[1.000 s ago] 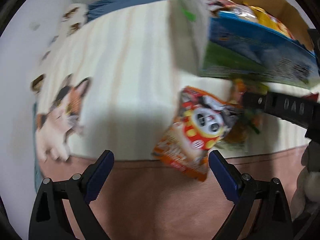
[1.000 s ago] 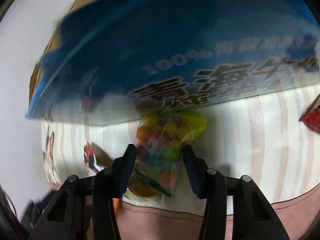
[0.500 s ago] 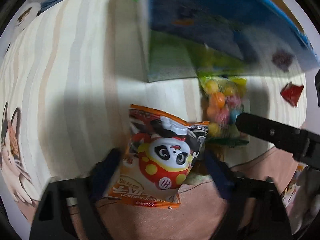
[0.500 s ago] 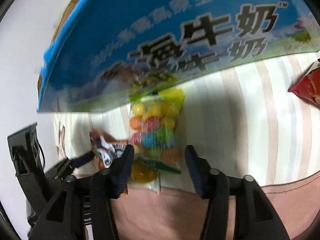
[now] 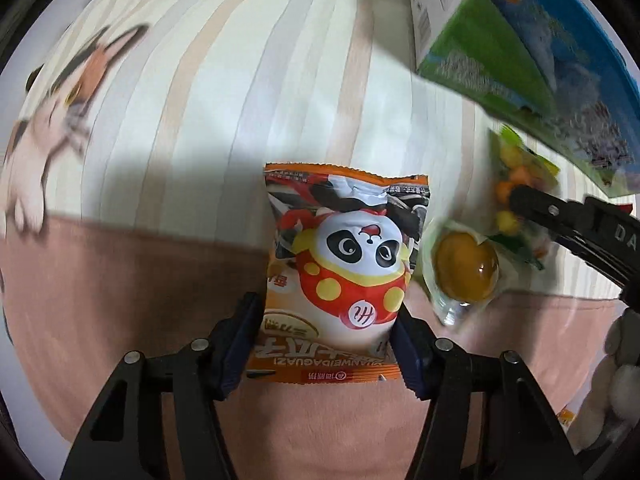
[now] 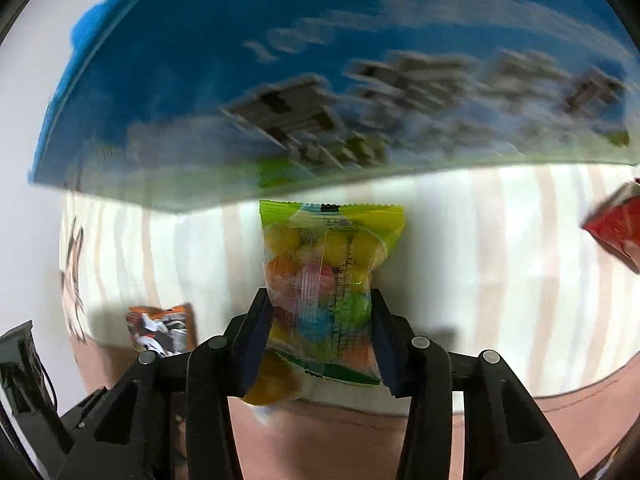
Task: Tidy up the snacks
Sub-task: 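Grasp the panda-print orange bag with the left gripper while the right grasps the candy bag, then carry both bags into the cardboard box and release them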
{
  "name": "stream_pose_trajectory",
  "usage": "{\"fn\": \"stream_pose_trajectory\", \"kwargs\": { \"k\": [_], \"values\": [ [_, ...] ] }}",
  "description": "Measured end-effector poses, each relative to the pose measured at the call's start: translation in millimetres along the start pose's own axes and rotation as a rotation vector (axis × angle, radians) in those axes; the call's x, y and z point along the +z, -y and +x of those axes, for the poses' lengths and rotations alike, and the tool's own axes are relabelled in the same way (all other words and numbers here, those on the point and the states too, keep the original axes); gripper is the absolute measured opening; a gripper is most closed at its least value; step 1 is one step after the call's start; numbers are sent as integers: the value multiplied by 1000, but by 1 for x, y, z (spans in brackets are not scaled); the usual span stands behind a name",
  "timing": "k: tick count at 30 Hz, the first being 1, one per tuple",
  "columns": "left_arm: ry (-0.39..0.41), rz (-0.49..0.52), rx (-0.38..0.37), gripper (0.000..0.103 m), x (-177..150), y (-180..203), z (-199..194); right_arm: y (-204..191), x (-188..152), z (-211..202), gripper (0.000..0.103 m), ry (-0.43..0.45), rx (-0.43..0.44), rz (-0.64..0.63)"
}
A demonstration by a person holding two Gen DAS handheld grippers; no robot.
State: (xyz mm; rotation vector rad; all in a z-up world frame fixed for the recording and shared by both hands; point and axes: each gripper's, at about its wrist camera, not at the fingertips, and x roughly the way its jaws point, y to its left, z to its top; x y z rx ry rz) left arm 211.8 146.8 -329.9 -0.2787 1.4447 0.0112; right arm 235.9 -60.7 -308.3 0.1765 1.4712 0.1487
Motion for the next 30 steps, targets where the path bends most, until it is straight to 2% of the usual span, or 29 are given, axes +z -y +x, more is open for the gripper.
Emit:
{"fn": "stream_pose_trajectory", "kwargs": {
  "k": [4,8,14,16,21,24,27,30],
  "values": [
    [0,-29,-13,59,-6,-8,1,26,-25,-11,48,-42,-9,-33],
    [-8,-35,-24,59,-22,0,1,51,-58,-21,48,-88,-19,-47],
    [-93,-8,-38,59,-55,6,11,70,-106,-24,48,-188,-10,-61],
    [-110,8,-26,60,-57,8,16,69,-112,-21,48,-207,-9,-74],
    [-117,-7,-2,61,-47,13,26,80,-111,-14,56,-207,46,36],
    [-119,-8,9,61,-46,21,28,91,-108,-19,60,-202,43,52],
    [-108,-25,6,64,-38,45,33,84,-107,-17,61,-195,28,49],
    [-96,-44,8,64,-45,44,35,70,-112,-11,61,-190,31,63]
  ]
}}
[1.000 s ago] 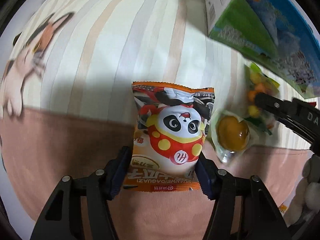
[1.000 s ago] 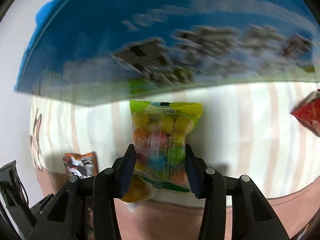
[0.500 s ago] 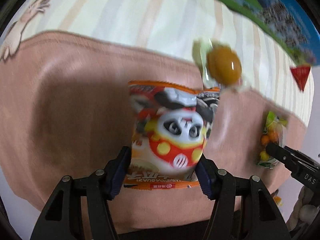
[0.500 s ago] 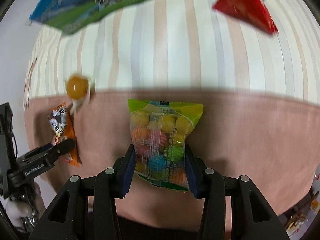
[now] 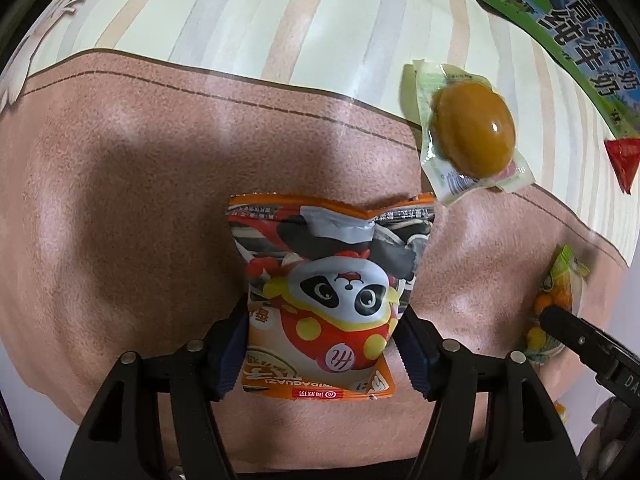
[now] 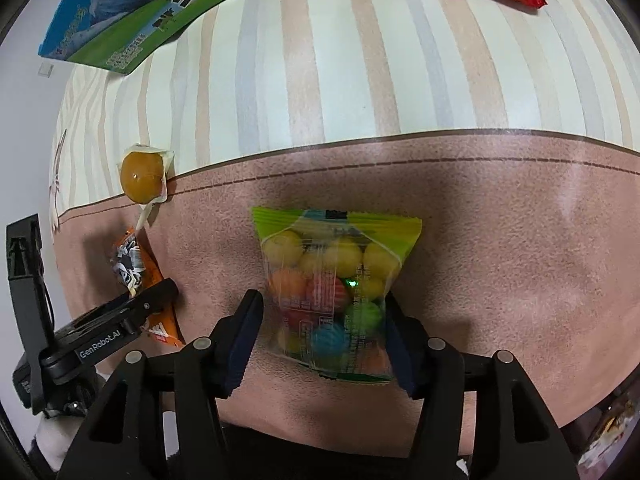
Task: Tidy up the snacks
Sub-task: 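Carry both bags into the cardboard box and release them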
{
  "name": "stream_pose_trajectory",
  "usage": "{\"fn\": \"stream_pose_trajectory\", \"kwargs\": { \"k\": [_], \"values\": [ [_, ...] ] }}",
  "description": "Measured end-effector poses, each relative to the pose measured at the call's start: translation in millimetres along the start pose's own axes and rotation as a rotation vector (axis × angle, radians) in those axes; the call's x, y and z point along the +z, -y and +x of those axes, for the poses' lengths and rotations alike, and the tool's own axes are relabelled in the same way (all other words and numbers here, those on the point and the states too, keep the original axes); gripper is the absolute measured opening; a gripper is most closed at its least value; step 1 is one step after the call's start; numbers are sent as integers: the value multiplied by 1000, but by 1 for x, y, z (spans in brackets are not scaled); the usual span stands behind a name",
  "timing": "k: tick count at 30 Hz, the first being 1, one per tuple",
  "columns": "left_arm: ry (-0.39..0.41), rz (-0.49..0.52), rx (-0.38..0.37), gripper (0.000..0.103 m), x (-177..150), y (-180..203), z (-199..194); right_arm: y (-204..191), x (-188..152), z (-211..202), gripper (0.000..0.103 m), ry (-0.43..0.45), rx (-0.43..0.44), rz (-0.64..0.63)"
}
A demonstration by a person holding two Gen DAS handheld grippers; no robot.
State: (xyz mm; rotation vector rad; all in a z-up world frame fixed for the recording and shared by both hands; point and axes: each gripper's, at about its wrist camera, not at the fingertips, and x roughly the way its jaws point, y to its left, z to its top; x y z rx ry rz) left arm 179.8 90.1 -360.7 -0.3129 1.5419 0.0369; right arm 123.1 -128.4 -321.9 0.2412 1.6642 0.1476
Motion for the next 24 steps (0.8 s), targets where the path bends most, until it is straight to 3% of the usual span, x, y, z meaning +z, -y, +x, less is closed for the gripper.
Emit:
{"fn": "stream_pose_trajectory", "kwargs": {
  "k": [5,8,13,24],
  "values": [
    [16,-16,1,64,-5,-12,-4,18,-1,-9,61,14,-15,21],
    [41,-4,30,54,-8,-12,-9,17,9,5,61,32,-40,26],
    [62,17,37,52,-15,-11,-19,6,9,7,53,56,-76,-21],
    [128,93,-12,52,-22,18,-69,-14,4,-27,49,100,13,-110]
  ]
}}
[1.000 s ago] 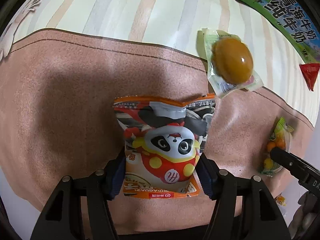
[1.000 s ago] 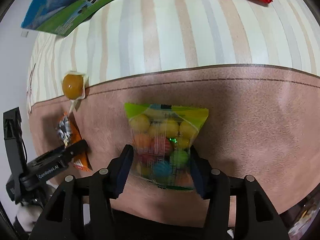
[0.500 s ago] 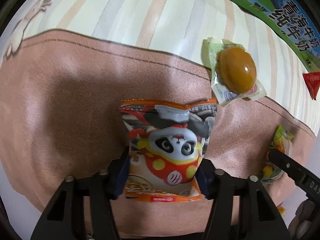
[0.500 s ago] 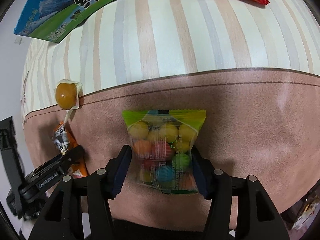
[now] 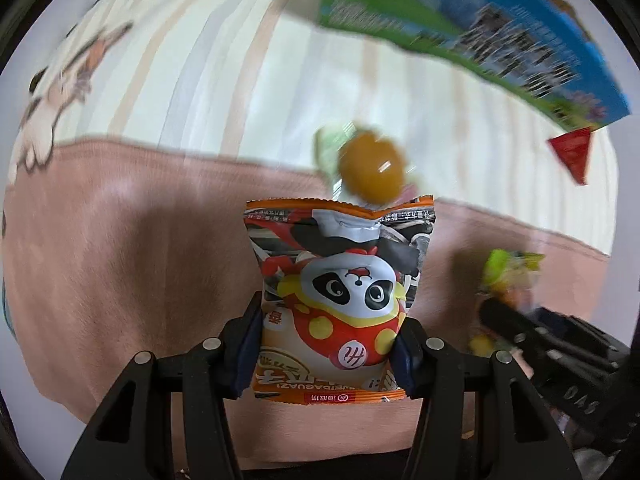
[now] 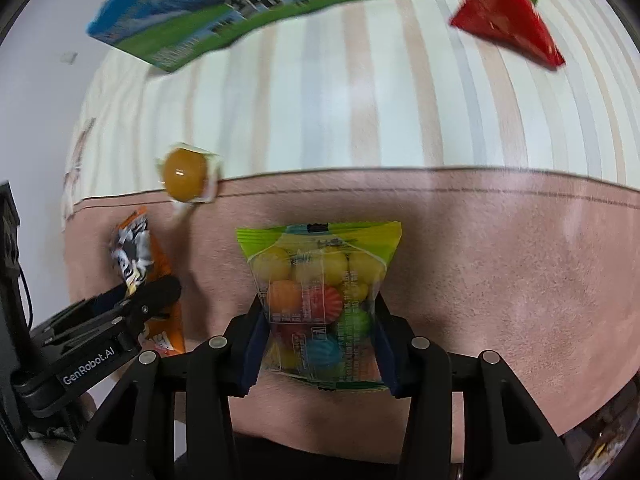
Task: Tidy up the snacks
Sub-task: 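Carry both bags into the cardboard box and release them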
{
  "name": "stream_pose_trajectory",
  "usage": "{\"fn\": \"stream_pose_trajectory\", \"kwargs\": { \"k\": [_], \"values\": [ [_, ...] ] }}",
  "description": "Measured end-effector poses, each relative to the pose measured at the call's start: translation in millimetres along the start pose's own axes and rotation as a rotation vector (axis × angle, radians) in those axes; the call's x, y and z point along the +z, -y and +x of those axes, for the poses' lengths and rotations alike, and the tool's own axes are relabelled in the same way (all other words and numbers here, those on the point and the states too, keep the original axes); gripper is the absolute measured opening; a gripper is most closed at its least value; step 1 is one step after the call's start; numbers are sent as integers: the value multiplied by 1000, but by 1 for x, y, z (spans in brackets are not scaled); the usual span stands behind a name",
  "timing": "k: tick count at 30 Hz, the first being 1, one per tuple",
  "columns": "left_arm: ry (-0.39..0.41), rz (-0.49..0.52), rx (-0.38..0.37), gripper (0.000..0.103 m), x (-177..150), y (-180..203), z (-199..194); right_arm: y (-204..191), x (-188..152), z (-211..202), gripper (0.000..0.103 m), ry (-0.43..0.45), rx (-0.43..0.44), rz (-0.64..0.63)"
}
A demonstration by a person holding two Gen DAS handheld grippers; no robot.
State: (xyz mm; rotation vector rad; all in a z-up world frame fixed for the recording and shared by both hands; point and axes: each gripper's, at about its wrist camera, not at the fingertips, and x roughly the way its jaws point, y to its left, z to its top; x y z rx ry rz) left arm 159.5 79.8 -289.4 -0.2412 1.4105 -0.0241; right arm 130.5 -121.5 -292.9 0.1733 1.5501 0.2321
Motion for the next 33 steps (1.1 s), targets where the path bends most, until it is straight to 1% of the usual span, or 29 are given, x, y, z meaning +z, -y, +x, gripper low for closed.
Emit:
{"fn": "stream_pose_trajectory", "kwargs": {
  "k": [4,8,11,13,14,17,18,20,22,23,24,26,28,31,33],
  "values": [
    [54,14,-45,52,16,12,-33,3,9,-25,48,38,38,-8],
    [117,49,-92,52,39,29,-68,7,29,-67,48,94,83,-2],
    [170,85,-117,52,63,44,-96,8,42,-95,48,144,112,1],
    [203,110,-123,52,81,53,-117,8,57,-120,48,187,137,-1],
    [216,117,-125,52,91,59,-121,8,63,-127,48,197,144,-4],
    [226,160,-130,52,134,77,-141,6,94,-155,48,249,159,-14],
    [226,169,-130,52,149,83,-138,6,105,-162,48,264,158,-18],
    [214,184,-115,52,184,96,-134,4,136,-173,48,293,147,-22],
    [190,184,-122,52,214,102,-127,2,168,-180,48,327,99,-32],
    [172,182,-122,52,234,106,-122,5,181,-182,48,332,84,-33],
    [151,187,-126,52,246,110,-119,6,197,-182,48,333,69,-30],
    [99,173,-130,52,281,118,-101,12,230,-179,48,326,39,-19],
    [50,169,-139,52,304,124,-84,18,259,-172,48,313,0,-13],
    [-19,151,-144,52,337,131,-55,28,293,-155,48,272,-36,5],
    [-43,143,-135,52,355,134,-40,34,306,-146,48,245,-39,19]
  ]
}}
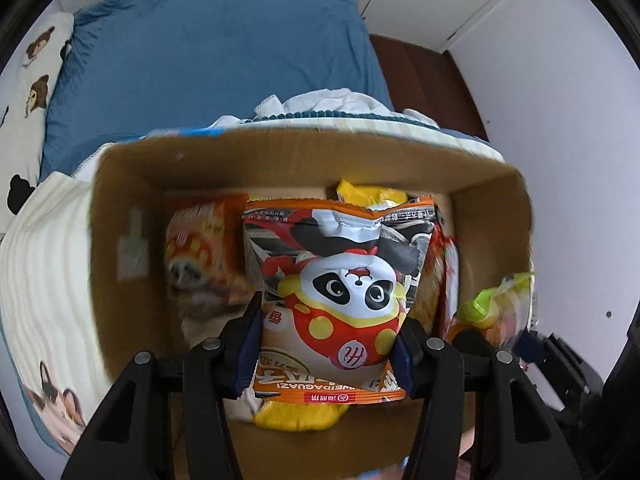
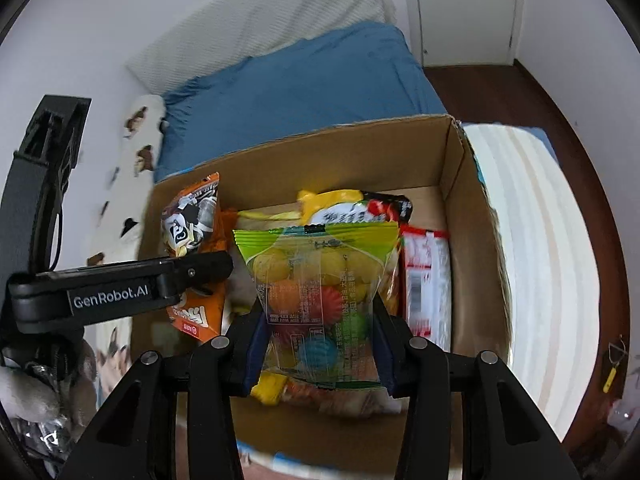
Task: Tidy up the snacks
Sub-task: 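Carry both bags into the cardboard box and release them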
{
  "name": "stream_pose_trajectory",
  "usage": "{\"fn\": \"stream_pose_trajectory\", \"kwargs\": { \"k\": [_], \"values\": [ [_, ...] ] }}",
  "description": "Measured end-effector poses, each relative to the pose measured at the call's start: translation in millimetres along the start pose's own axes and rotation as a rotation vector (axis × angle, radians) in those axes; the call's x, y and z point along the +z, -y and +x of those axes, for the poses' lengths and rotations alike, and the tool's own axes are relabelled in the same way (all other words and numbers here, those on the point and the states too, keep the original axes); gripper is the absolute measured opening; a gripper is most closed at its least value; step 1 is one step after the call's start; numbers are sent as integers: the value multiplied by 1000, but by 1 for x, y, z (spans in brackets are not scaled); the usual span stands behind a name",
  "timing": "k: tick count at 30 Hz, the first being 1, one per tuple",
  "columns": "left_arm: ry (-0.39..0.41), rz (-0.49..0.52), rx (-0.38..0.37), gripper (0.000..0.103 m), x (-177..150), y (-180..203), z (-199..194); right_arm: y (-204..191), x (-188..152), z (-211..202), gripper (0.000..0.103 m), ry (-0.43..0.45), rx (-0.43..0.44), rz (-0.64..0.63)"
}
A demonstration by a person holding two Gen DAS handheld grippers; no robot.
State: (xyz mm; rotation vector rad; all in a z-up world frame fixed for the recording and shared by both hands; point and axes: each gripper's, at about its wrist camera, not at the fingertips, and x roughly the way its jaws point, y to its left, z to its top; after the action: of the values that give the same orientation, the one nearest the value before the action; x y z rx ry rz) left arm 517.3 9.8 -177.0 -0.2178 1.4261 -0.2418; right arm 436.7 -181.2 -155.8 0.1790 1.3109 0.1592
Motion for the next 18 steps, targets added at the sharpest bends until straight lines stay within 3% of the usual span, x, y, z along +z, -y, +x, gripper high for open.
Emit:
{"fn": "stream_pose_trajectory", "kwargs": {
  "k": [10,12,13,14,15,16,18],
  "values": [
    [-90,-2,34,52,39,-6,40,18,32,64,49,-115,-4,40],
    [-117,-24,32,52,40,-11,48,22,34,75,58,-152,-9,51],
    [-119,-30,27,53,39,-13,50,23,35,76,74,-151,-15,54],
    [-117,-33,29,59,40,-13,51,24,35,76,86,-148,-19,51],
    [-113,-35,36,66,39,-12,52,24,36,76,88,-146,-21,48],
    [-108,-34,36,79,38,-13,51,24,36,74,88,-147,-26,46],
    [-99,-30,43,87,35,-14,49,19,37,74,89,-144,-36,38]
  ]
}}
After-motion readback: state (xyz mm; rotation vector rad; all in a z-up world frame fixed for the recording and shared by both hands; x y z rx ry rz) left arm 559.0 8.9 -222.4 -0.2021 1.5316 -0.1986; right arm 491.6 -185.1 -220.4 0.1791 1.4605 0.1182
